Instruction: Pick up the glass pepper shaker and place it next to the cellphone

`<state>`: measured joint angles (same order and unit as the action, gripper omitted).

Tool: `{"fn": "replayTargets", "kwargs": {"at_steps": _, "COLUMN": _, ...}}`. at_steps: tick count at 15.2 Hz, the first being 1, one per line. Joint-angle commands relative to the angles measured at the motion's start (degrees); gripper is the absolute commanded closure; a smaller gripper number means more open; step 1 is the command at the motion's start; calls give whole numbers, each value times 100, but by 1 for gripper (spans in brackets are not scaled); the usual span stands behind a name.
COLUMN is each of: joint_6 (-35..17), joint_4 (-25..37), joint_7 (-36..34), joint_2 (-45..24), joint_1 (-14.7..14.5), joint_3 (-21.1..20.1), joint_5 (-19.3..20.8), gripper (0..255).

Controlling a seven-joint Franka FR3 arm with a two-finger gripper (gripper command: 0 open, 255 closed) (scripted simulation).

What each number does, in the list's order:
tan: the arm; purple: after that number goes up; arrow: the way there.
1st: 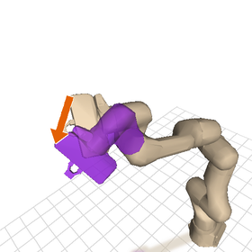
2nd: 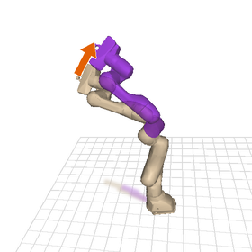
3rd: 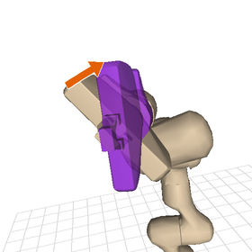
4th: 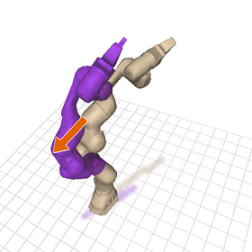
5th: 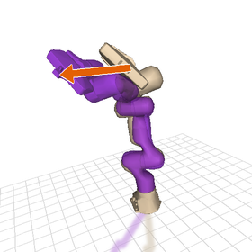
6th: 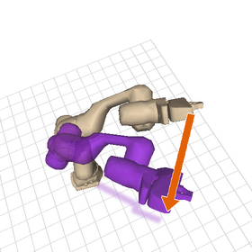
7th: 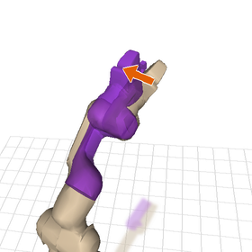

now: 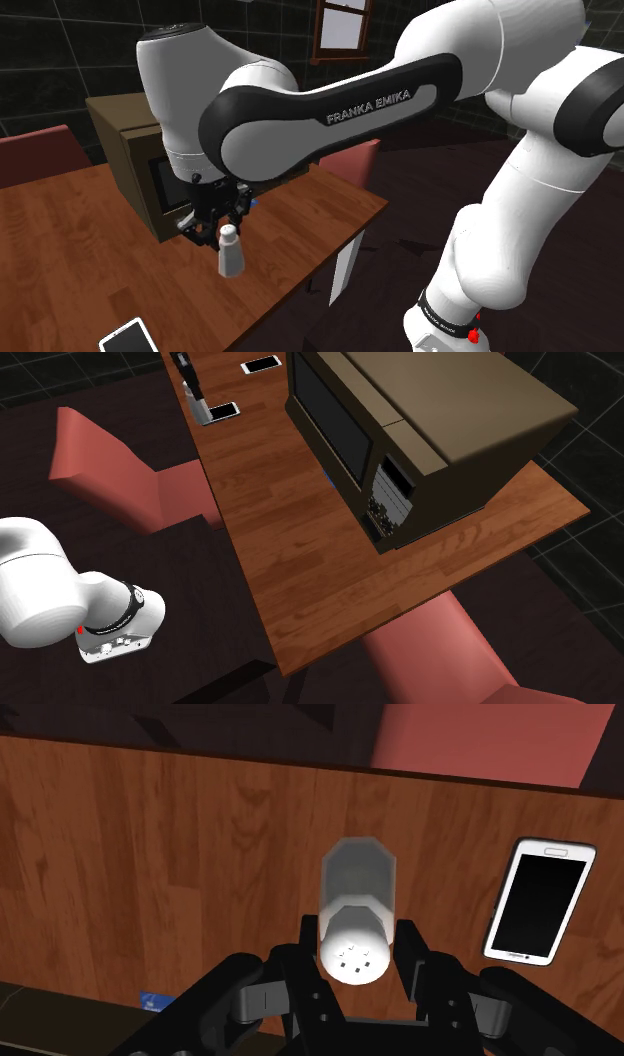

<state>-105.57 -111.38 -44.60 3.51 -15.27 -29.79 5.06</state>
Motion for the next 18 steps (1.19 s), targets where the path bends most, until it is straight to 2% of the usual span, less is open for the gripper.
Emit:
{"fn": "replayTargets", "kwargs": {"at_steps": 1, "joint_6": -149, "joint_4": -130, "joint_7": -33, "joint_2": -21, "joint_1": -6, "joint_3": -9, "joint_5": 14, "gripper": 255}}
{"fn": "replayTargets", "kwargs": {"at_steps": 18, "joint_6": -1390, "joint_4": -1013, "joint_7": -355, "joint_2": -465, "joint_1": -25, "joint_3": -43, "joint_5": 317, "gripper": 255}}
